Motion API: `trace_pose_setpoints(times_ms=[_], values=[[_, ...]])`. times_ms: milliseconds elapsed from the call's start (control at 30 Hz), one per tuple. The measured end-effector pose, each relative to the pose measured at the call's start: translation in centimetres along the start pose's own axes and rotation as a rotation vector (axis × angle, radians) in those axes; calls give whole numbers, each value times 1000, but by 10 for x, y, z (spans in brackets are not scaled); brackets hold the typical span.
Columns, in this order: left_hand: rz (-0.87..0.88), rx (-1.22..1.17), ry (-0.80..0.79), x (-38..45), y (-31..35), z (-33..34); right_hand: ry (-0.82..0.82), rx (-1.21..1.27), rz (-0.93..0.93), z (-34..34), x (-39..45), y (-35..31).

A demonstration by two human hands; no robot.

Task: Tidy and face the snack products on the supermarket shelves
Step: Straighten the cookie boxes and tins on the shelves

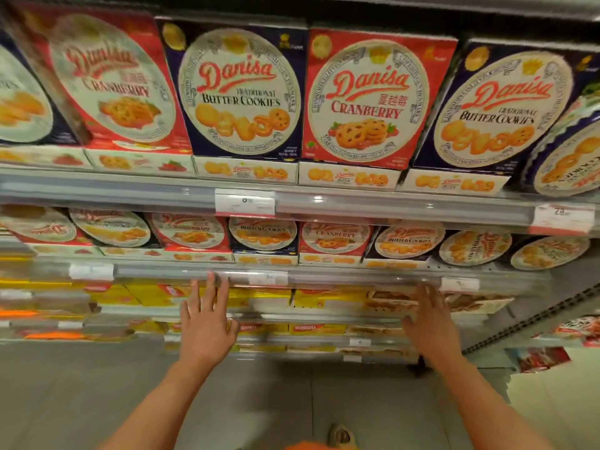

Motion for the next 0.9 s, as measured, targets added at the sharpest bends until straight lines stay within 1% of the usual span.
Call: trace_pose_setpoints(times_ms=[67, 167, 233, 300, 400, 567, 700, 767, 900], values=[[14, 18, -15, 1, -9, 1, 141, 87, -59, -16, -10, -22], [33, 17, -10, 5, -15, -2, 377, 64, -305, -35, -29, -70], [61, 27, -3, 10, -17, -6, 489, 61, -449, -47, -40, -106], [99, 55, 4, 13, -20, -8, 561, 91, -515, -55, -46, -138], [142, 85, 11, 15, -24, -10, 569, 31, -522, -67, -46, -172], [157, 109, -26, 17, -25, -13, 565, -196, -419, -80, -24, -195], [150, 129, -23, 17, -24, -13, 402, -309, -281, -84, -6, -205], [142, 102, -19, 17, -24, -13, 393, -318, -283, -83, -4, -204], [125, 107, -26, 20, -23, -11, 469, -248, -338, -83, -11, -194]])
Point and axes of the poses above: each hand's wrist, its own x-axis towards the middle knuckle, its own z-axis out of the palm, y = z × x, the point moved 1 cm from there along x, towards the middle knuckle, and after that the axes turned 4 degrees about y, right-handed, at the moved point
